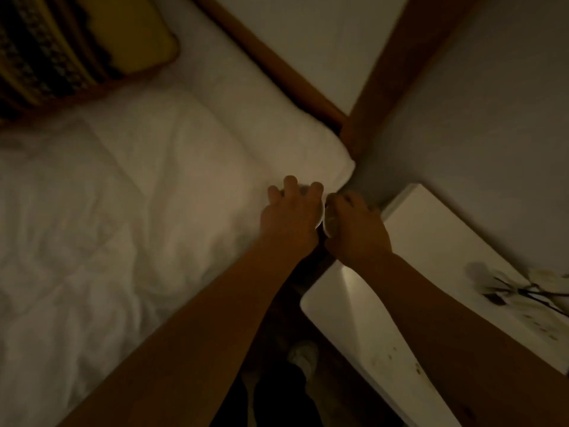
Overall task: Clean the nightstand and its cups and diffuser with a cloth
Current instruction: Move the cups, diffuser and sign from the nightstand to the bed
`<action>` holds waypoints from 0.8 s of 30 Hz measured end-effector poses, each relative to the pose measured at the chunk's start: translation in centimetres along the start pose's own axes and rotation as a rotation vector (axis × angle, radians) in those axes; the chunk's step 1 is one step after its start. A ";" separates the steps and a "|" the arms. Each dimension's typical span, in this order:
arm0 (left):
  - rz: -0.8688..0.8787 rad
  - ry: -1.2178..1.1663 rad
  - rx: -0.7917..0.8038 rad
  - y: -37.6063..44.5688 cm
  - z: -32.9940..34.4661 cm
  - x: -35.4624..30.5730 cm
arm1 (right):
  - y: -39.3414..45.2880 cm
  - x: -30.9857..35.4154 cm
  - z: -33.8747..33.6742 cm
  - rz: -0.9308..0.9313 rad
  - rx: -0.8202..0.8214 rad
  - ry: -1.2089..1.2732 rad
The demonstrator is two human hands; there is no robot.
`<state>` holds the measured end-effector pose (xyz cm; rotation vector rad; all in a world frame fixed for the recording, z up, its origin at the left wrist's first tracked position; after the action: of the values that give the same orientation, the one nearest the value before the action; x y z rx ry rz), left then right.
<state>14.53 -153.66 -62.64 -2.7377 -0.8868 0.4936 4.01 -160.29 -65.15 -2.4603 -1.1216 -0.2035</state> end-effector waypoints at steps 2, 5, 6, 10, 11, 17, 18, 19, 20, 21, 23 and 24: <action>-0.062 -0.043 0.000 -0.4 -1.1 2.9 | 1.3 3.4 0.0 -0.071 0.000 -0.034; -0.183 -0.086 -0.017 -2.0 -2.8 8.5 | 3.0 9.3 0.7 -0.196 0.022 -0.084; -0.215 -0.098 -0.031 -2.5 -3.4 10.1 | 3.3 10.8 0.8 -0.227 0.025 -0.094; -0.356 -0.147 -0.086 -5.7 -5.0 17.6 | 4.1 18.4 1.8 -0.348 0.027 -0.112; -0.383 -0.159 -0.099 -6.4 -5.3 19.3 | 4.3 20.1 1.9 -0.362 0.022 -0.103; -0.550 -0.217 -0.162 -11.8 -6.4 30.4 | 4.1 31.8 5.0 -0.515 0.058 -0.140; -0.589 -0.229 -0.171 -13.1 -6.4 32.7 | 3.8 34.1 6.0 -0.543 0.067 -0.139; -0.623 -0.244 -0.180 -14.3 -6.4 34.5 | 3.5 36.0 6.9 -0.563 0.076 -0.139; -0.653 -0.258 -0.190 -15.8 -6.2 36.7 | 3.0 38.2 8.0 -0.579 0.087 -0.142; -0.678 -0.269 -0.194 -17.0 -6.1 38.6 | 2.7 40.1 9.0 -0.592 0.092 -0.145; -0.738 -0.274 -0.196 -19.8 -5.6 42.3 | 1.8 44.0 10.9 -0.643 0.103 -0.143; -0.774 -0.276 -0.202 -21.7 -5.3 44.7 | 1.1 46.5 12.4 -0.672 0.115 -0.139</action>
<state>39.12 -110.21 -62.13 -2.2314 -2.0208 0.6365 35.15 -123.65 -62.55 -1.9393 -1.9309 -0.1573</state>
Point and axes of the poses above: each hand's wrist, its own y-axis towards the middle knuckle, its own z-axis out of the palm, x = y × z, the point moved 6 cm from there along y, towards the middle knuckle, and after that the axes turned 8 degrees about -z, right-handed, at the moved point
